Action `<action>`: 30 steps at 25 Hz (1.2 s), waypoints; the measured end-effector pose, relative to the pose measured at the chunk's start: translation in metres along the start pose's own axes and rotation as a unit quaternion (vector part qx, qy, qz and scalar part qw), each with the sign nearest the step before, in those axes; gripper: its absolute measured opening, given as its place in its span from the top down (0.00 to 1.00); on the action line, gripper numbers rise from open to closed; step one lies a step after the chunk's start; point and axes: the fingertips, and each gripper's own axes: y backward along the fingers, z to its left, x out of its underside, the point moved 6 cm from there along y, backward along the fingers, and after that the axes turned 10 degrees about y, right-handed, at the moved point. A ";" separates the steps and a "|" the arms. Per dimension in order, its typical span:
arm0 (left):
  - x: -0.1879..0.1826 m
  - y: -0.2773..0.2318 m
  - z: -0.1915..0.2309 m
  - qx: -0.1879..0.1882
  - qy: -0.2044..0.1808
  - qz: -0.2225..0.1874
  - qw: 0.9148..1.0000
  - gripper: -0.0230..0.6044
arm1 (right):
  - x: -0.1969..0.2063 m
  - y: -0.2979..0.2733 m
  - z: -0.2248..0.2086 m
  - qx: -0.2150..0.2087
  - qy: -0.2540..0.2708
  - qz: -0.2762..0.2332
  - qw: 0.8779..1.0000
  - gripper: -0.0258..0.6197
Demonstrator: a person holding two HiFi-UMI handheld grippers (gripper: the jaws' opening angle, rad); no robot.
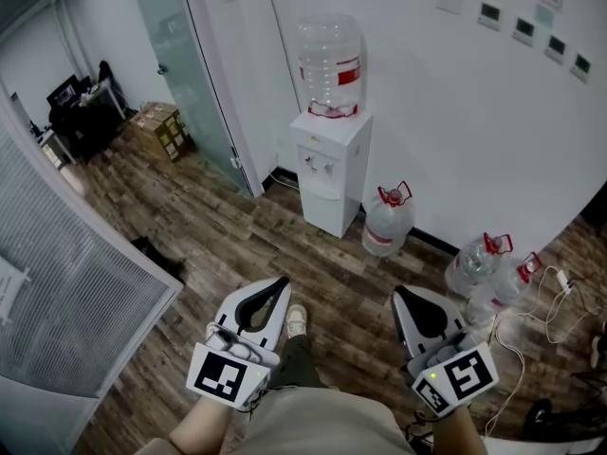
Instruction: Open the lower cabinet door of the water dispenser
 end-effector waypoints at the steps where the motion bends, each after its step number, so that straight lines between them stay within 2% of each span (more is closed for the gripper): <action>1: 0.001 -0.004 0.006 0.000 0.002 0.001 1.000 0.95 | 0.002 -0.007 -0.003 0.000 -0.001 0.003 1.000 0.95; 7: 0.008 -0.037 0.055 -0.003 0.018 0.010 1.000 0.95 | 0.012 -0.060 -0.028 0.011 0.003 0.026 1.000 0.95; 12: 0.009 -0.074 0.104 0.002 0.012 0.017 1.000 0.95 | 0.014 -0.117 -0.049 0.012 -0.004 0.035 0.999 0.95; 21: 0.009 -0.156 0.222 0.014 0.029 0.040 0.999 0.95 | 0.016 -0.243 -0.094 0.028 -0.008 0.075 0.997 0.95; 30: 0.017 -0.256 0.326 0.044 0.028 0.051 0.997 0.95 | 0.023 -0.360 -0.156 0.058 -0.015 0.099 0.993 0.95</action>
